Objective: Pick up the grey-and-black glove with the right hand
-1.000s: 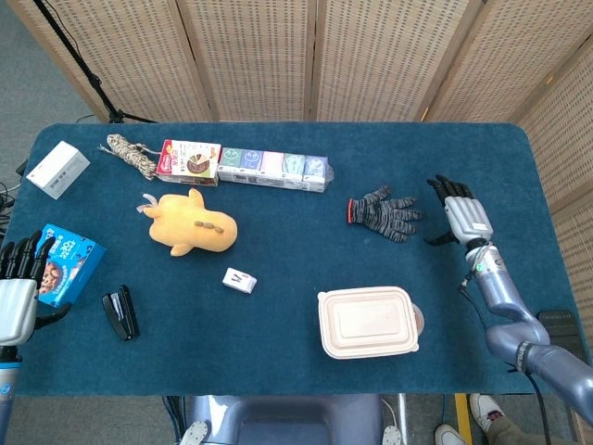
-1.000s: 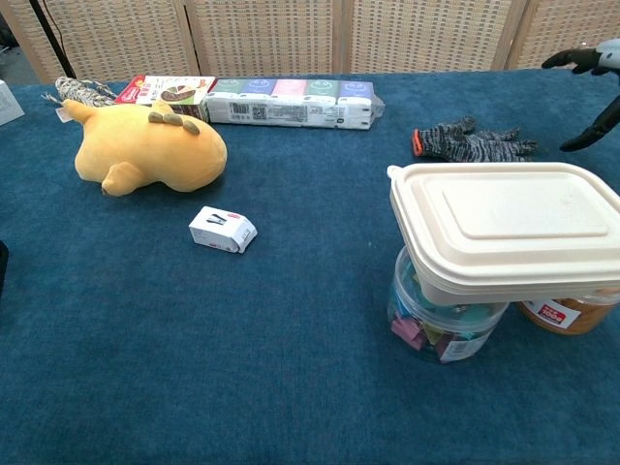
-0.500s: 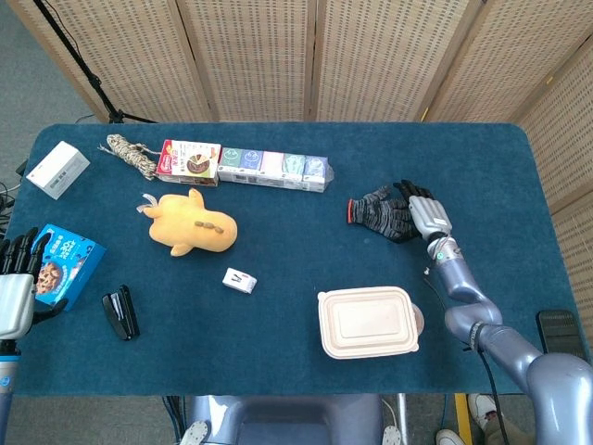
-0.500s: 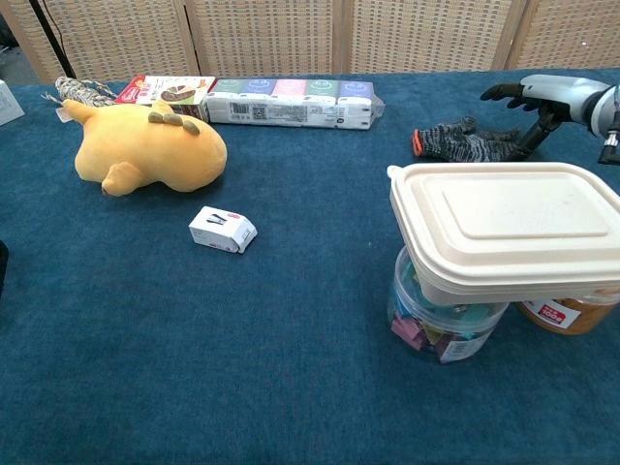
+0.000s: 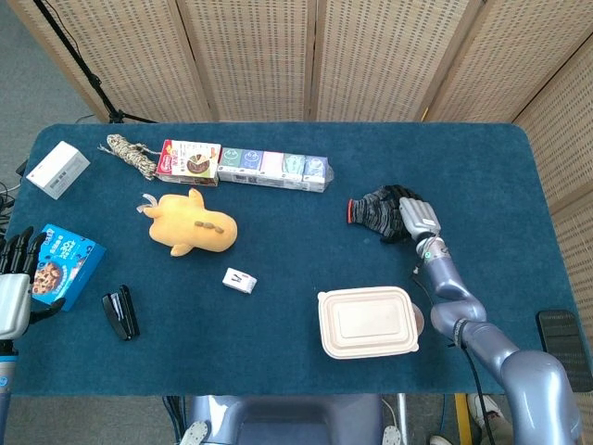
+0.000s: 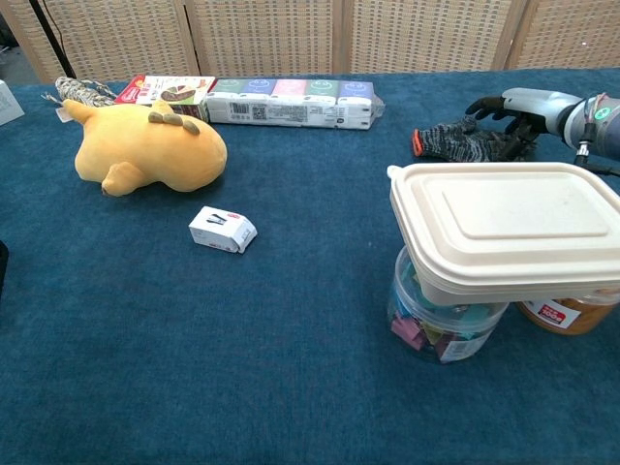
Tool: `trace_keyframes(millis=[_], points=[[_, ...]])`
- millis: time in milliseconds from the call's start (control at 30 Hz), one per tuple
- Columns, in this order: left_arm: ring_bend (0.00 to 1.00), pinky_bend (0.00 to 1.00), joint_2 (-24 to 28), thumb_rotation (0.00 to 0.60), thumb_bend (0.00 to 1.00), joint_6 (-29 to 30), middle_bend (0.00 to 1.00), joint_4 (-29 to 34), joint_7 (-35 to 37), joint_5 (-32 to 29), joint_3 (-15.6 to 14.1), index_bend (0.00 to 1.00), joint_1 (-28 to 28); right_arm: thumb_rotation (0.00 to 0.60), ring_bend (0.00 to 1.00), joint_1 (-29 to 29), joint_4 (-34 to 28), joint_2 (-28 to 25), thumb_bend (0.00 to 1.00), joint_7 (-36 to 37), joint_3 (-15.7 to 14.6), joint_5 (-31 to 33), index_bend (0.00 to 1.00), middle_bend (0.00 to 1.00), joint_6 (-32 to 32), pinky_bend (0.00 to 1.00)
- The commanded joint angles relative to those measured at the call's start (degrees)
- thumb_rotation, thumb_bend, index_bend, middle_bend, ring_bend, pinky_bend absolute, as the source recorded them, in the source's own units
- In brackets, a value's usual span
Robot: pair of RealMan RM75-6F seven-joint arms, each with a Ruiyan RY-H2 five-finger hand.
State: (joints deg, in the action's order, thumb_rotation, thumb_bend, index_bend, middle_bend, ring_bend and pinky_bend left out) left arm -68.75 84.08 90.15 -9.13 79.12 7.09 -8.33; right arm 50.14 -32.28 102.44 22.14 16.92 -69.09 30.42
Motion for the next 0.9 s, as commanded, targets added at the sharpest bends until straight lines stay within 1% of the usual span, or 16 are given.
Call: trace_keyframes(millis=[33, 100, 167, 233, 267, 400, 567, 767, 900], points=[[0.0, 0.0, 0.1, 0.6, 0.04, 0.0, 0.0, 0.0, 0.1, 0.1, 0.0, 0.0, 0.0, 0.6, 0.12, 0.6, 1.3, 1.2, 0.0, 0.4, 0.5, 0.5, 0.18, 0.2, -0.3, 0.23], [0.0, 0.0, 0.1, 0.6, 0.04, 0.2, 0.0, 0.1, 0.2, 0.0, 0.0, 0.0, 0.1, 0.6, 0.2, 1.0, 2.5, 2.1, 0.0, 0.6, 0.8, 0.6, 0.24, 0.27, 0.0, 0.3], [0.0, 0.0, 0.2, 0.6, 0.04, 0.4, 0.0, 0.1, 0.3, 0.1, 0.1, 0.0, 0.1, 0.6, 0.27, 1.3, 3.4, 2.8, 0.03, 1.0, 1.0, 0.7, 0.29, 0.34, 0.1, 0.36], [0.0, 0.0, 0.3, 0.6, 0.04, 0.5, 0.0, 0.1, 0.4, 0.1, 0.1, 0.0, 0.2, 0.6, 0.34, 1.6, 4.4, 3.4, 0.09, 1.0, 0.9, 0.6, 0.36, 0.41, 0.0, 0.43], [0.0, 0.0, 0.3, 0.6, 0.04, 0.6, 0.0, 0.1, 0.5, 0.1, 0.1, 0.0, 0.2, 0.6, 0.39, 1.7, 4.8, 3.6, 0.14, 0.9, 0.9, 0.5, 0.4, 0.45, 0.2, 0.48], [0.0, 0.0, 0.5, 0.6, 0.04, 0.6, 0.0, 0.3, 0.7, 0.3, 0.0, 0.0, 0.2, 0.6, 0.5, 1.4, 5.8, 4.4, 0.28, 0.6, 0.3, -0.2, 0.49, 0.55, 1.4, 0.58], [0.0, 0.0, 0.6, 0.6, 0.04, 0.8, 0.0, 0.4, 0.9, 0.6, -0.3, 0.0, 0.3, 0.6, 0.54, 0.4, 5.1, 4.4, 0.39, 1.6, 0.0, -1.2, 0.54, 0.59, 4.4, 0.61], [0.0, 0.0, 0.9, 0.6, 0.04, 0.4, 0.0, 0.7, 1.3, 1.2, -0.6, 0.0, 0.2, 0.6, 0.54, -0.7, 1.6, 2.3, 0.41, 3.0, -0.7, -2.9, 0.54, 0.59, 7.9, 0.61], [0.0, 0.0, 1.8, 0.6, 0.04, -0.7, 0.0, 0.9, 3.3, 2.6, -1.1, 0.0, -0.5, 0.6, 0.54, -1.7, -3.2, -0.5, 0.43, 3.0, -1.1, -4.1, 0.55, 0.59, 10.6, 0.61]])
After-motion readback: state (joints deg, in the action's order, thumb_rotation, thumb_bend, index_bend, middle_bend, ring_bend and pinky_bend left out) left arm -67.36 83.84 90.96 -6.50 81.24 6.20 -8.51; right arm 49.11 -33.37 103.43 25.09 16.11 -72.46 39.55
